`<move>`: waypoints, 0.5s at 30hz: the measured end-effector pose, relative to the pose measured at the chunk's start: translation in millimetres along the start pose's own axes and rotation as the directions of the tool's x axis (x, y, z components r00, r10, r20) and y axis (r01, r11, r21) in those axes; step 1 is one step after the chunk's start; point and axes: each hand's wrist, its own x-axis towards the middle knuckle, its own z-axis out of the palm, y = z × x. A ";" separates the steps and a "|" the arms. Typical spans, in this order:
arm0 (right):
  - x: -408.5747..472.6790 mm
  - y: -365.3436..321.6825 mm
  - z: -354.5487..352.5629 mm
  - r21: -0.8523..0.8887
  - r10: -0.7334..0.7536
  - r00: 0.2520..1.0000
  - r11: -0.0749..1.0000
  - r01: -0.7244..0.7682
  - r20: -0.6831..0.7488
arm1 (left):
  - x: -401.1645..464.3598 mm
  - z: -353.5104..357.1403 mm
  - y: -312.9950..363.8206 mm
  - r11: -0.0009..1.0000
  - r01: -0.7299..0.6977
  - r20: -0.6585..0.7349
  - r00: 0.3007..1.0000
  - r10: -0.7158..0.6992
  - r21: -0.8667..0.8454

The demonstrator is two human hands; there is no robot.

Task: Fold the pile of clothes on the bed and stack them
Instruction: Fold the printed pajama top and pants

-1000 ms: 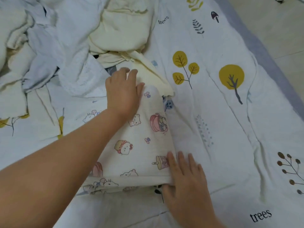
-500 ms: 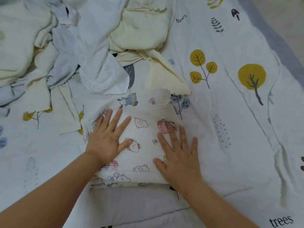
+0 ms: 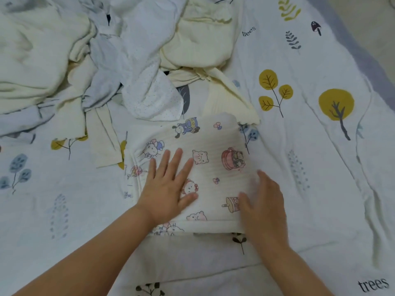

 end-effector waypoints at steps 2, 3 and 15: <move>6.3 6.6 -5.7 0.171 0.236 0.961 0.950 -0.259 0.144 | 6.2 -0.8 2.8 0.996 -0.087 -0.019 0.996 0.086 -0.023; 8.5 9.3 -7.2 0.199 0.293 0.933 0.921 -0.334 0.209 | 11.7 -1.6 3.8 0.993 -0.117 -0.015 0.993 0.117 -0.034; -30.2 -69.6 -5.3 0.008 -0.052 0.999 0.999 0.053 -0.013 | 40.0 -57.5 -5.5 0.656 0.158 0.135 0.987 -0.086 -0.738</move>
